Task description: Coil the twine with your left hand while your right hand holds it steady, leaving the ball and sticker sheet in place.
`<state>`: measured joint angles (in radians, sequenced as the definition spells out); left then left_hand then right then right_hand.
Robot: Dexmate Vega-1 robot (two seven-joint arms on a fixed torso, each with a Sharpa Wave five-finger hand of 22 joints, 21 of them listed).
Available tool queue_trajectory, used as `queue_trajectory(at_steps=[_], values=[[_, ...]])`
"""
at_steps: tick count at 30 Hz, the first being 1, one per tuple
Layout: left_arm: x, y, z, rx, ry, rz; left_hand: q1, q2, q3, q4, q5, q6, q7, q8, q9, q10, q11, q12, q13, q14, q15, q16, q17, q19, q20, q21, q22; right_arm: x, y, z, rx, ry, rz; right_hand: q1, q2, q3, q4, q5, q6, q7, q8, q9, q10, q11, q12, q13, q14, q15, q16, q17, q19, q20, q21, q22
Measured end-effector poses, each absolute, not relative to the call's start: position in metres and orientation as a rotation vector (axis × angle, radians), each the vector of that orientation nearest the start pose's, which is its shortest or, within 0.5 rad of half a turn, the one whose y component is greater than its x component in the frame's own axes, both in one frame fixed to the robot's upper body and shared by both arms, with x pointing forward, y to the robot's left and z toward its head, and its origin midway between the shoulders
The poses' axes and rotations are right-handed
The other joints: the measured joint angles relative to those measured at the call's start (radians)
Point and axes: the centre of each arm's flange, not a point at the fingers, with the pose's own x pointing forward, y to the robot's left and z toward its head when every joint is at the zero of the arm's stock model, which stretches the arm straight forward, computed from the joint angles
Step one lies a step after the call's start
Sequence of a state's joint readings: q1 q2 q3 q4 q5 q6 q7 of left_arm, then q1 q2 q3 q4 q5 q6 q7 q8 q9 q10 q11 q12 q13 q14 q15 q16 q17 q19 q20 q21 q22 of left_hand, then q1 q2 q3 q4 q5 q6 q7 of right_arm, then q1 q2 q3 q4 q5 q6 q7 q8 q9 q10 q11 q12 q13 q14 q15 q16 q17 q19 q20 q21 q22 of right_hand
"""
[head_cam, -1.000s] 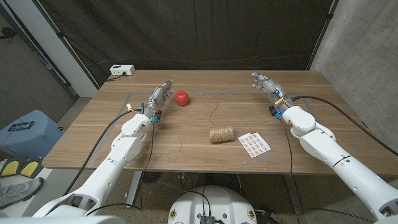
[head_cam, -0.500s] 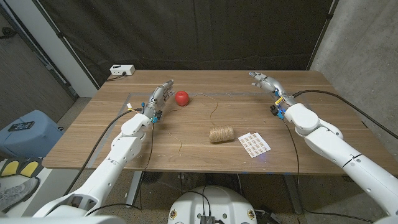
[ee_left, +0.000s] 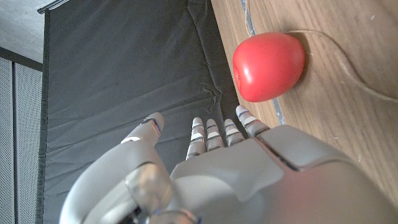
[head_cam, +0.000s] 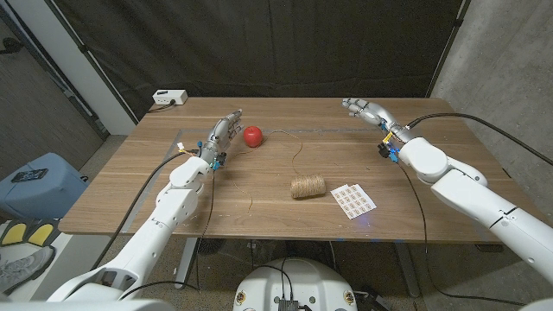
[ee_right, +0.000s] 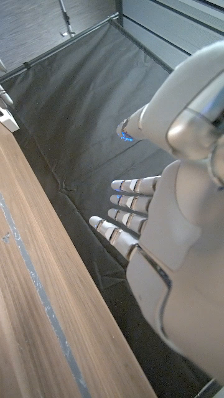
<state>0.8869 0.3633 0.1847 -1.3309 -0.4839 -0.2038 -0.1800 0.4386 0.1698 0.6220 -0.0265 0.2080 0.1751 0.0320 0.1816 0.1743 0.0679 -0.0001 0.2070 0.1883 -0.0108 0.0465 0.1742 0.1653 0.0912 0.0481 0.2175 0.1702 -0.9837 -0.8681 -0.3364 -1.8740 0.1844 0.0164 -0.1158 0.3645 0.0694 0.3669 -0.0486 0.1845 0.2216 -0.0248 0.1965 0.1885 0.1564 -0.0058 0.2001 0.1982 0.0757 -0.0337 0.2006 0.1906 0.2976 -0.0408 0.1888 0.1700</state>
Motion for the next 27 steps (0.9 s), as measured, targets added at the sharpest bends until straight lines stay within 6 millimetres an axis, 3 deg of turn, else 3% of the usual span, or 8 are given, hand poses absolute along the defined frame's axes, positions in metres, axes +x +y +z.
queue_trajectory(at_steps=[4, 12, 27], values=[[0.649, 0.275, -0.025, -0.031, -0.600, -0.269, 0.000, 0.000, -0.004, -0.004, 0.008, 0.001, 0.001, 0.000, 0.000, 0.000, 0.000, 0.000, 0.000, 0.000, 0.000, 0.000, 0.000, 0.000, 0.000, -0.001, 0.000, 0.550, -0.269, 0.039, -0.762, -0.689, 0.151, 0.016, -0.002, 0.004, -0.015, -0.001, 0.000, 0.000, 0.000, 0.000, 0.000, 0.000, 0.000, 0.000, 0.000, 0.000, 0.000, 0.000, -0.004, 0.004, 0.000, 0.000], [0.649, 0.275, -0.025, -0.034, -0.601, -0.266, 0.005, -0.005, -0.003, -0.011, 0.008, 0.004, 0.004, 0.000, 0.000, 0.000, 0.000, 0.000, 0.000, 0.000, 0.000, 0.000, 0.000, 0.000, 0.000, -0.001, 0.000, 0.537, -0.263, 0.048, -0.825, -0.710, 0.172, 0.075, -0.017, 0.016, -0.073, -0.004, -0.009, 0.009, 0.000, 0.000, -0.004, 0.018, 0.000, 0.004, 0.007, 0.014, 0.000, 0.000, -0.007, 0.014, 0.000, 0.000], [0.647, 0.273, -0.027, -0.045, -0.604, -0.267, 0.010, 0.000, 0.001, -0.023, 0.008, 0.004, 0.004, 0.000, 0.000, 0.004, -0.004, 0.000, 0.000, 0.000, 0.000, 0.000, 0.000, 0.000, 0.000, -0.001, 0.000, 0.523, -0.251, 0.053, -0.982, -0.701, 0.195, 0.188, -0.030, 0.049, -0.134, 0.001, -0.007, 0.025, 0.007, 0.005, 0.002, 0.052, 0.007, 0.011, 0.014, 0.032, 0.000, 0.000, 0.005, 0.038, 0.000, 0.000]])
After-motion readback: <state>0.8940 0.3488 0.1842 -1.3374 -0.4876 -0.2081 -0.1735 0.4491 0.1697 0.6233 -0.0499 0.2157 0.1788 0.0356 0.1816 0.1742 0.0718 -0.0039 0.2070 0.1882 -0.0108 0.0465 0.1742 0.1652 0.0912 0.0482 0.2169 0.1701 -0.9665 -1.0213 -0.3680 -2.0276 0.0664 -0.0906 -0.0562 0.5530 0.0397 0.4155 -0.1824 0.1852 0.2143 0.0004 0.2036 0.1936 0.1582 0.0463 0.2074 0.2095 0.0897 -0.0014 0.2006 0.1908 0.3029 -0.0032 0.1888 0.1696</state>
